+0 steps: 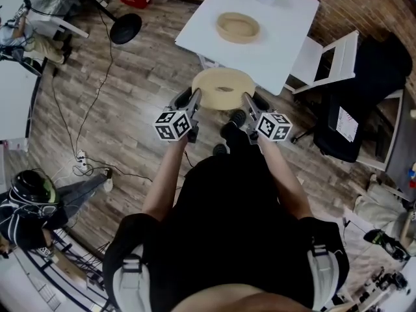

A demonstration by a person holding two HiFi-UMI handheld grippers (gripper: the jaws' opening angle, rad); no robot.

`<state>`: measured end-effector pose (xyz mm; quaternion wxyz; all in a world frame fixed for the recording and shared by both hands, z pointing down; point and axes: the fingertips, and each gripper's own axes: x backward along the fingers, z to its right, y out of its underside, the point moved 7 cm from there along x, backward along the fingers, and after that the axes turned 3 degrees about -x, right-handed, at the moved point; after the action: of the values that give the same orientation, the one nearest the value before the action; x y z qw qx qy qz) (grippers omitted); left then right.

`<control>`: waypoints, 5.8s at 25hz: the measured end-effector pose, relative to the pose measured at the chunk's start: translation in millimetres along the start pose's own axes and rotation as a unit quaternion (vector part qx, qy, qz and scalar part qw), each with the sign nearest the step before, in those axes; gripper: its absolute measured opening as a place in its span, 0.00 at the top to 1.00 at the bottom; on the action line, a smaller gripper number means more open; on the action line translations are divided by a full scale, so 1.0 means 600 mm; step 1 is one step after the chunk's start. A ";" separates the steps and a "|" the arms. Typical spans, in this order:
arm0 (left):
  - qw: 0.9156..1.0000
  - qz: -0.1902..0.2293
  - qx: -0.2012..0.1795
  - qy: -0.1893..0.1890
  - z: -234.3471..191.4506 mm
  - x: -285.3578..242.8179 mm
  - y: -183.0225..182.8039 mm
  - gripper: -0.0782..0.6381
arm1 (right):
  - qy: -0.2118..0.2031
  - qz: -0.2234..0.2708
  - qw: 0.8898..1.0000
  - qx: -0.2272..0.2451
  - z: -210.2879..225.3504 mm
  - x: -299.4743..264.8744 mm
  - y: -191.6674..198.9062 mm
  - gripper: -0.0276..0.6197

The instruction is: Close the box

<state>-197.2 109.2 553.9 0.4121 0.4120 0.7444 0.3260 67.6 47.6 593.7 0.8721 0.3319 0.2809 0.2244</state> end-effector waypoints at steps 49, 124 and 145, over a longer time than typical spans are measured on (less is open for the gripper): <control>1.000 -0.022 0.009 -0.008 -0.093 -0.393 -0.185 0.71 | 0.006 -0.013 1.000 -0.007 0.200 -0.280 -0.281 0.74; 0.961 -0.246 -0.058 0.109 -0.276 -0.743 -0.175 0.69 | 0.213 -0.046 0.975 -0.046 0.342 -0.468 -0.305 0.71; 0.958 -0.245 -0.087 0.118 -0.275 -0.743 -0.185 0.66 | 0.216 -0.062 0.974 -0.026 0.344 -0.466 -0.309 0.68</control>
<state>-238.1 -357.8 690.3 0.4229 0.1384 0.8346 0.3248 30.0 -333.3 686.8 0.8116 0.2348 0.4765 0.2432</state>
